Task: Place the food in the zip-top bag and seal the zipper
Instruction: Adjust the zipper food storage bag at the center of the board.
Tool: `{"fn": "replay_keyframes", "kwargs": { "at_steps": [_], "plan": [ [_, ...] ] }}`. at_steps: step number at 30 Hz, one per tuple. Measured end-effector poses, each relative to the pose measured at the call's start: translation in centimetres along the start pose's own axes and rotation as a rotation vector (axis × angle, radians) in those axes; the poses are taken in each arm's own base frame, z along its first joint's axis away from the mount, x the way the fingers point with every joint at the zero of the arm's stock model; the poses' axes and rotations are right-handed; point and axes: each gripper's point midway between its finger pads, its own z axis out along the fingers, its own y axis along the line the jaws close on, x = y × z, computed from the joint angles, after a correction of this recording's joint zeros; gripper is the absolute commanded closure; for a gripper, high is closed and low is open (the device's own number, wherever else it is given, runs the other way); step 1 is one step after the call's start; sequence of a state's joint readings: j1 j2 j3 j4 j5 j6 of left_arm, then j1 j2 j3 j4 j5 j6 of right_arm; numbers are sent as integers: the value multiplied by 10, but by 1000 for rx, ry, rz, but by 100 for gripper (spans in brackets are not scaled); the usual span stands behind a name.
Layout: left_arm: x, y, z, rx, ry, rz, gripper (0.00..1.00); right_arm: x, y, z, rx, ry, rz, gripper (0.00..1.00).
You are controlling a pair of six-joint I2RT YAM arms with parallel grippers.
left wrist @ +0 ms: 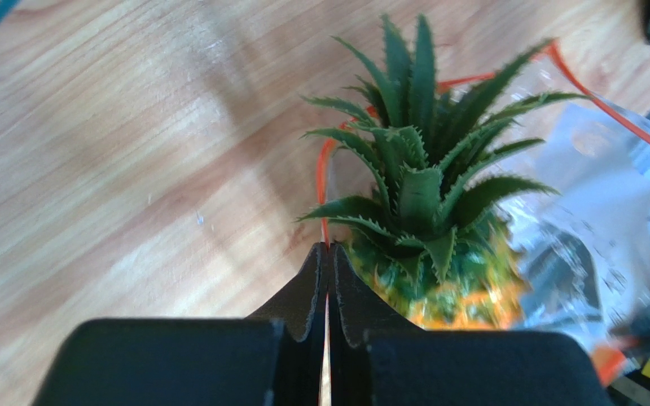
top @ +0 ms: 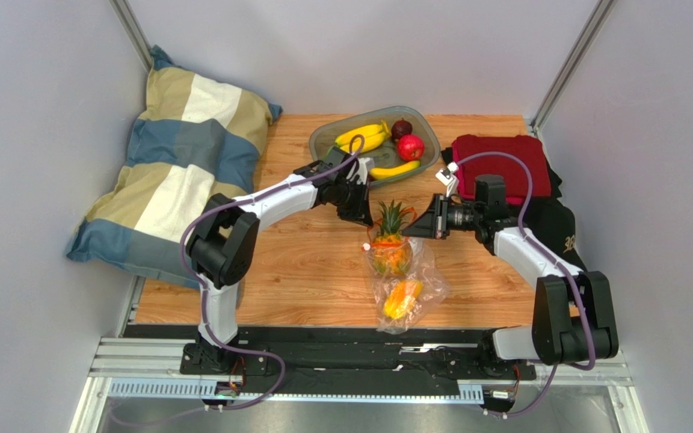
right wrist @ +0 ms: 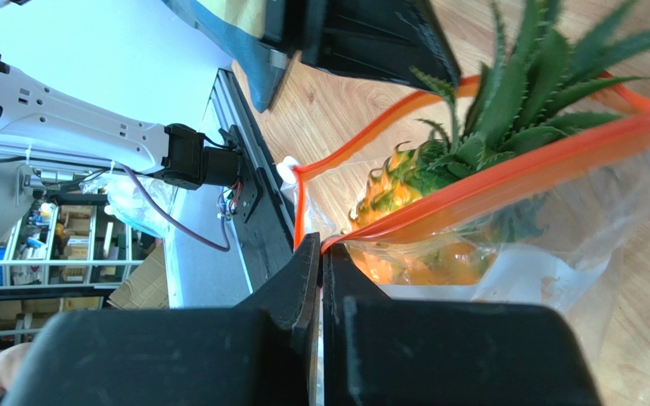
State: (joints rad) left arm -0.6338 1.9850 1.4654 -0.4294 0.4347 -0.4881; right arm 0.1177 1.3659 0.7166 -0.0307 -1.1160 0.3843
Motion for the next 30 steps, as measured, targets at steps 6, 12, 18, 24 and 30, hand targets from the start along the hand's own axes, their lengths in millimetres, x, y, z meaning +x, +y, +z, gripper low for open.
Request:
{"fn": "replay_keyframes", "kwargs": {
  "at_steps": [6,12,18,24,30],
  "plan": [
    [-13,-26,-51,50,-98,65,100,-7,14,-5,-8,-19,-43,100],
    [-30,-62,-105,110,-224,179,100,-19,30,-9,-20,-44,-99,100],
    [-38,-88,-147,145,-321,308,100,-41,61,-17,-44,-91,-161,100],
    [-48,-122,-207,181,-458,445,100,-61,115,-36,-81,-164,-271,100],
    [-51,-162,-272,230,-609,575,100,-77,167,-56,-88,-234,-348,100]
  ]
}}
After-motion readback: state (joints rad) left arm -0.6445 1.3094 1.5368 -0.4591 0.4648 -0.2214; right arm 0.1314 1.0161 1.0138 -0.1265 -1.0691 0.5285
